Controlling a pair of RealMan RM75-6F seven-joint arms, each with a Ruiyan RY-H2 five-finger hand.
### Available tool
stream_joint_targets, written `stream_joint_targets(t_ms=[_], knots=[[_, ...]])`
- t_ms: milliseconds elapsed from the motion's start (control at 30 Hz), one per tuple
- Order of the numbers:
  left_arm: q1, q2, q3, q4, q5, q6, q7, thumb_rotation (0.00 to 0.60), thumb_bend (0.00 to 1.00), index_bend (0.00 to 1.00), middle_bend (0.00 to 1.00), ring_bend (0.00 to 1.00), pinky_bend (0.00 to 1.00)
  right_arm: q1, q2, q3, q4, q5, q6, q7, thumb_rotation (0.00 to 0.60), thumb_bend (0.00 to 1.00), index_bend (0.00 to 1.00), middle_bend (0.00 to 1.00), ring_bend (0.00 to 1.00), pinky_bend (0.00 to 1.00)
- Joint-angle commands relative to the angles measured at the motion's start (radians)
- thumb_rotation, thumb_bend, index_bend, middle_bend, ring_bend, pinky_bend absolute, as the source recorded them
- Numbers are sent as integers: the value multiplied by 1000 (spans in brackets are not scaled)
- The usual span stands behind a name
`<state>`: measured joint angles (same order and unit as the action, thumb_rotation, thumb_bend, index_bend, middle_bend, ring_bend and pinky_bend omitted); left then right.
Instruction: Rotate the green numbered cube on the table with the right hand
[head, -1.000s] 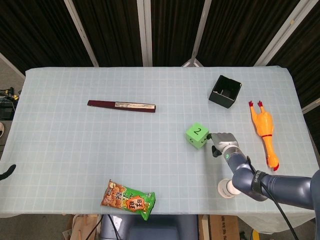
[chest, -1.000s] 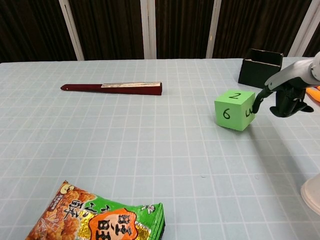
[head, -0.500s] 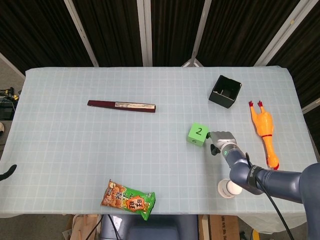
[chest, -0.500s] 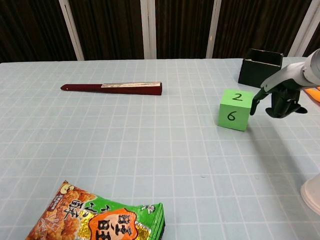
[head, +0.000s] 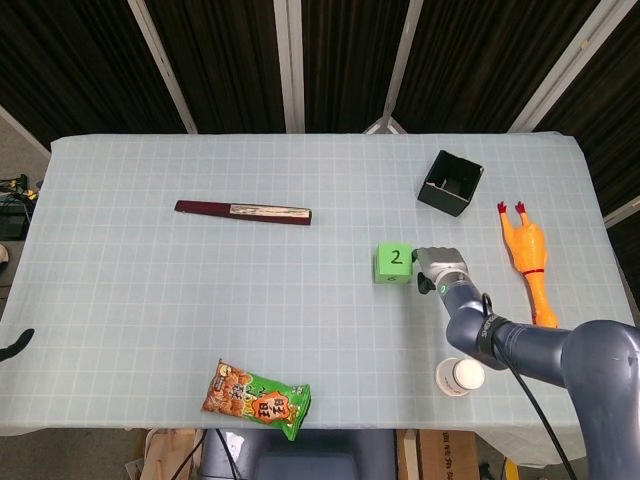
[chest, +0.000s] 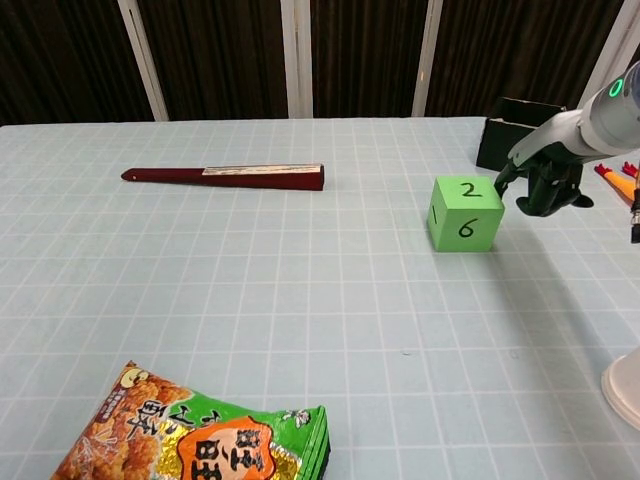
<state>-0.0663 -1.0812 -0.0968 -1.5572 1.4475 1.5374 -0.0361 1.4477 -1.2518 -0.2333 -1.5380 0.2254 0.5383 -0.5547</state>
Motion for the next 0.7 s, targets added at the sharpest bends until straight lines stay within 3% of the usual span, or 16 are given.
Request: stream_joint_targets(t_ms=[33, 100, 200, 267, 367, 500, 600, 700], knots=[[0, -1, 0, 0, 0, -1, 3, 600, 268, 0, 0, 0, 12, 3, 16, -1, -7, -7, 8, 11, 600, 754, 227, 856, 854, 726], [0, -1, 0, -1, -1, -1, 4, 600, 268, 0, 0, 0, 12, 0, 35, 2, -22, -28, 65, 25, 600, 755, 230, 831, 814, 693], [0, 0, -2, 0, -4, 0, 0, 600, 268, 0, 0, 0, 12, -7, 63, -17, -95, -85, 295, 11, 600, 704, 179, 514, 530, 424], [0, 0, -2, 0, -4, -1, -1, 600, 268, 0, 0, 0, 12, -21, 90, -28, -165, -136, 477, 7, 600, 570, 147, 288, 326, 264], [0, 0, 2, -2, 4, -1, -1, 600, 268, 0, 0, 0, 12, -109, 119, -2, -269, -272, 717, 114, 600, 451, 135, 159, 187, 162], [3, -1, 12, -4, 26, 10, 2, 600, 268, 0, 0, 0, 12, -297, 212, 19, -408, -555, 819, 378, 600, 419, 131, 101, 132, 129], [7, -1, 14, -4, 29, 16, 0, 600, 268, 0, 0, 0, 12, -459, 252, -26, -458, -850, 918, 551, 600, 419, 131, 93, 106, 94], [8, -1, 11, -3, 26, 18, -3, 600, 268, 0, 0, 0, 12, -606, 254, -83, -436, -1102, 1042, 636, 600, 419, 131, 92, 105, 91]])
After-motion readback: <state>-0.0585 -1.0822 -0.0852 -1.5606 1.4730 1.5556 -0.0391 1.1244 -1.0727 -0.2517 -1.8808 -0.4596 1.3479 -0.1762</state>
